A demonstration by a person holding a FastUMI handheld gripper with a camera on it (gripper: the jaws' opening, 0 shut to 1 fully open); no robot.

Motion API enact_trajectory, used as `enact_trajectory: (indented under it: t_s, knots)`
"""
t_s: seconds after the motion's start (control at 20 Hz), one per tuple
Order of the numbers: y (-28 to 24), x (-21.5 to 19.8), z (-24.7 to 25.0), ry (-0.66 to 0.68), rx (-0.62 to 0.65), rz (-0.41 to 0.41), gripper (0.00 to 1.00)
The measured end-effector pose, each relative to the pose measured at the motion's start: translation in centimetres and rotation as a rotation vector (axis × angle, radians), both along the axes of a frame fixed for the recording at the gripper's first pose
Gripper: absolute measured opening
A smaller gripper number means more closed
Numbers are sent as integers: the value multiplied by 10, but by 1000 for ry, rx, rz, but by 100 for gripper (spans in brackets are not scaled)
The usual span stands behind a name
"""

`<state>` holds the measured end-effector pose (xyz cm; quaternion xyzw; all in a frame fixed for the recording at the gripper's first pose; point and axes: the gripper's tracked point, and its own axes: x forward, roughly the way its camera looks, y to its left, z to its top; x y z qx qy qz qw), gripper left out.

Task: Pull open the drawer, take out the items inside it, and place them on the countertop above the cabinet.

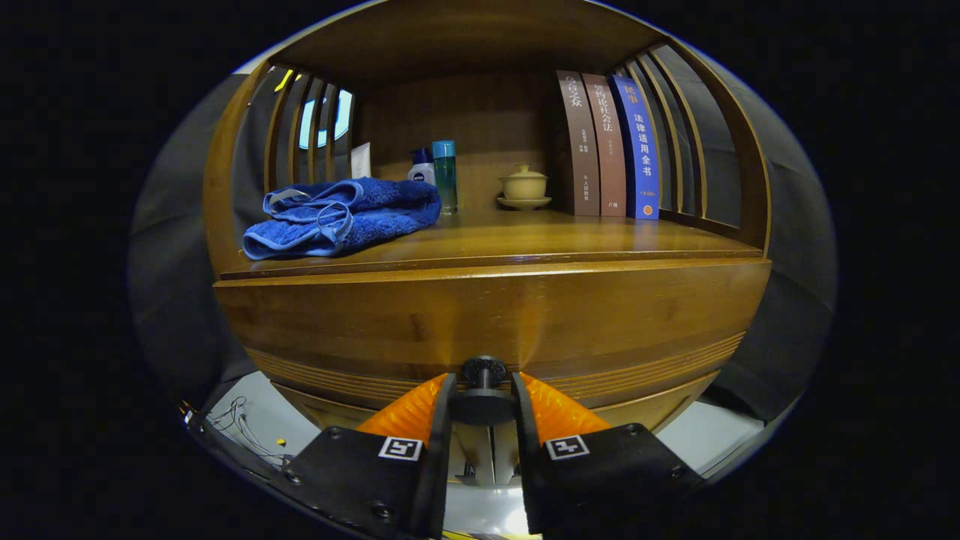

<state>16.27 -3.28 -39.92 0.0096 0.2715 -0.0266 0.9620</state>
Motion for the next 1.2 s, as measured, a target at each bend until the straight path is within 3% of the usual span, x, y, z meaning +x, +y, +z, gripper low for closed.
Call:
enact_trajectory:
  t_s: [1.15,1.2]
  knots:
    - [2,-41,11,-7,6,-27,45]
    - [4,-40,11,-8,9,-23,48]
